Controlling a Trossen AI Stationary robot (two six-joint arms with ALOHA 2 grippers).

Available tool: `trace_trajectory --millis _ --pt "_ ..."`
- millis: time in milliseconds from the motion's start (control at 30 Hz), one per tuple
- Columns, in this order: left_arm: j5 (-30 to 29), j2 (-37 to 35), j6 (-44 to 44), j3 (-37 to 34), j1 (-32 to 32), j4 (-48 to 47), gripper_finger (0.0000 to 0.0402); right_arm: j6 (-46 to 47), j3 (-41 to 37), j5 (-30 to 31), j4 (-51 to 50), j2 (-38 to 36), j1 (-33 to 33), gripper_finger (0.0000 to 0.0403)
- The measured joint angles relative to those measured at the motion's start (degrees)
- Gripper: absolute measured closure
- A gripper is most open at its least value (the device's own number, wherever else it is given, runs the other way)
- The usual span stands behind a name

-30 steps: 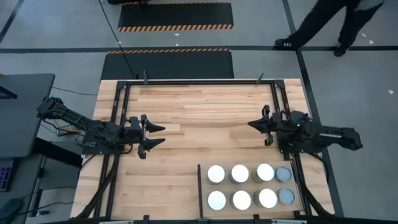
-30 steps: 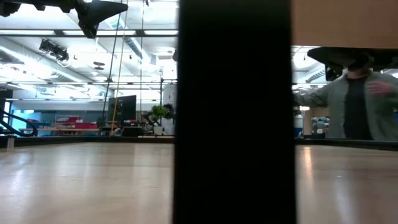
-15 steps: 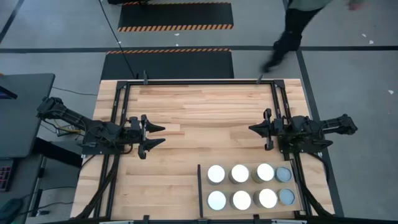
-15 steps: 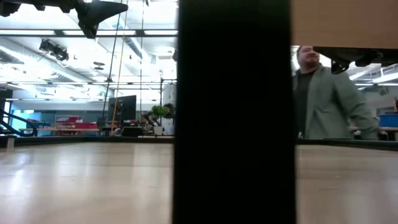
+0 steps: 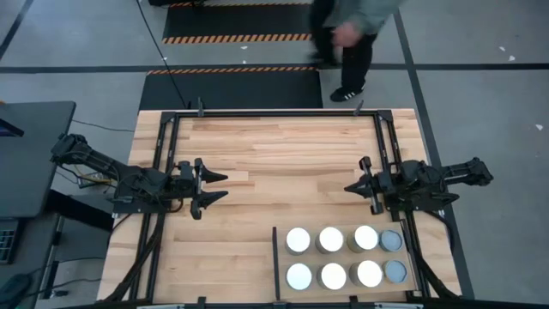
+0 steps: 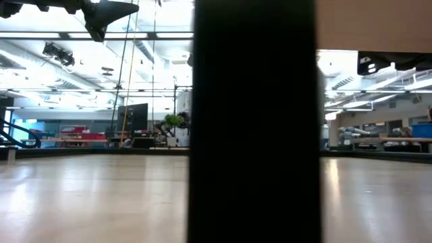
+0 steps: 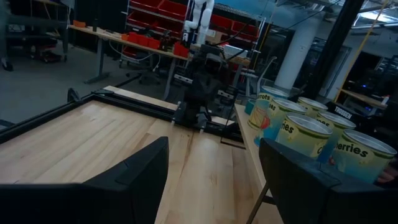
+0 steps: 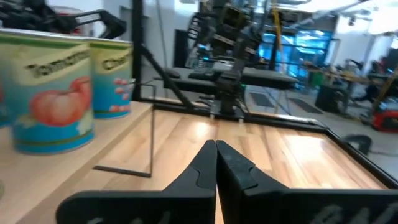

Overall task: Pick and place cans onto a shelf
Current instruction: Return to Home Position

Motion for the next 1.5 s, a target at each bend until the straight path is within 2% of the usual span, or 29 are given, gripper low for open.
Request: trace_trajectory --millis 233,567,800,1500 --pt "0.0 0.0 0.02 0.0 0.0 -0.01 0.0145 0.5 0.0 -2.4 1.57 0.0 -0.02 0.0395" --pt "0.0 0.0 0.01 -0.01 0.02 -0.01 0.0145 1.06 0.0 4.05 0.24 0.2 -0.02 0.0384" --pt "0.0 0.0 0.01 -0.02 0.01 -0.02 0.0145 10.41 0.0 3.44 0.53 0.2 -0.02 0.0382" --pt "0.05 0.0 -0.51 -0.02 0.0 -0.01 0.0145 10.07 0.0 3.46 0.53 0.2 -0.02 0.0381"
